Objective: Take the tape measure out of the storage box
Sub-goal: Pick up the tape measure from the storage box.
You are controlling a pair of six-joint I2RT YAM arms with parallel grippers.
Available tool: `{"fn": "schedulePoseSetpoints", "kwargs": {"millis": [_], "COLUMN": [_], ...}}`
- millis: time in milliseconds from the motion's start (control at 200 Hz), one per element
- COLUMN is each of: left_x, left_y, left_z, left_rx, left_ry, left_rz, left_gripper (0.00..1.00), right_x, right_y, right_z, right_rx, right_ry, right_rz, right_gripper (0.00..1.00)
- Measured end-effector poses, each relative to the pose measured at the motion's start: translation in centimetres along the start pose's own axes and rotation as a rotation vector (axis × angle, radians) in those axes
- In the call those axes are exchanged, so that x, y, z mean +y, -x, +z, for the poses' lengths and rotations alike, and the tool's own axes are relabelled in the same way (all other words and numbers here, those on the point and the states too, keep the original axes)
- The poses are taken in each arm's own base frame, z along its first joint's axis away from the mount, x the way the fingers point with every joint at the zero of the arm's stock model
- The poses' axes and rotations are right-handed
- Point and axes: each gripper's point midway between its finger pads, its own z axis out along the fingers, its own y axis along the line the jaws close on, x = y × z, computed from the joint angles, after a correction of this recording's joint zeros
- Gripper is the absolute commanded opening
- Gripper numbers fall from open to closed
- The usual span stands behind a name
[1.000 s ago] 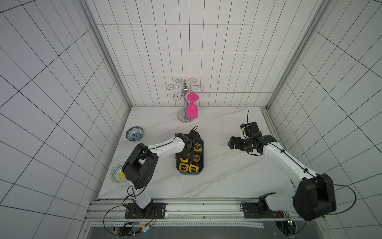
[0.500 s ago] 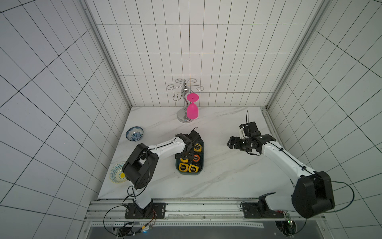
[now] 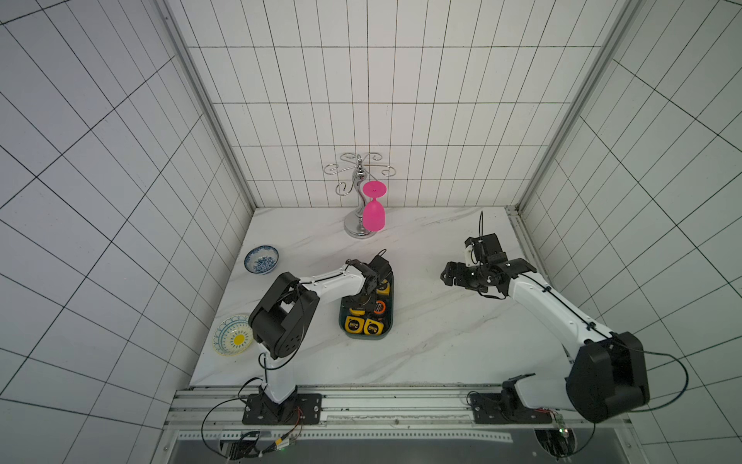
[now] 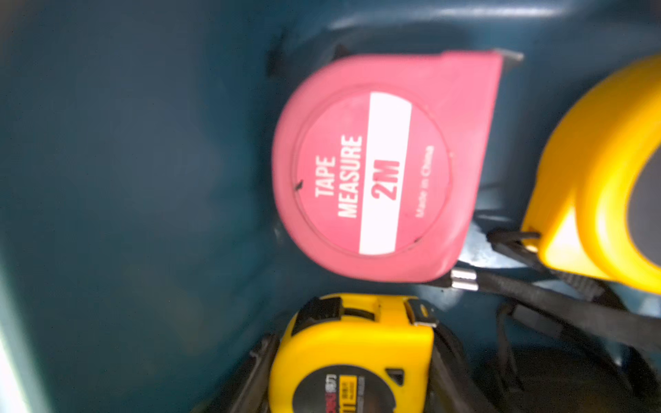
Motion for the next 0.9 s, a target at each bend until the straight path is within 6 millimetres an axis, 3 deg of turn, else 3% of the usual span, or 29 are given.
{"fn": "schedulePoseSetpoints", "kwargs": {"millis": [90,275,550,745,900], "left_x": [0.0,0.4,1.4,2.1,2.0], "left_y": [0.0,-0.1,1.0,1.2,1.7], "left_z": [-0.1,-1.0,-5.4,-7.1,-9.6], "left_rx": [-0.001,-0.006,-0.089,-0.112,-0.151], "left_ry": [0.0,-0.002,-0.032,-0.035,-0.095], "left_rz": [-0.005,-0.021,-0.068,-0.092,-0.141], "left_gripper": [0.28,0.19,0.16,0.11,0.05], "right_x": [0.0,0.1,0.3,0.7,2.3], "right_y": [-0.1,-0.1,-0.1,-0.3,0.2], "right_z": [0.1,0.1,0.1,0.1,-0.5], "right_rx": [0.004,0.004,0.007,0.013,-0.019], "right_ry": [0.001,0.005,0.017,0.032,0.092], "right_rz": [0.003,0.003,0.005,0.001,-0.006], "right_gripper": [0.87,0.86,0.86,0.86,0.86]}}
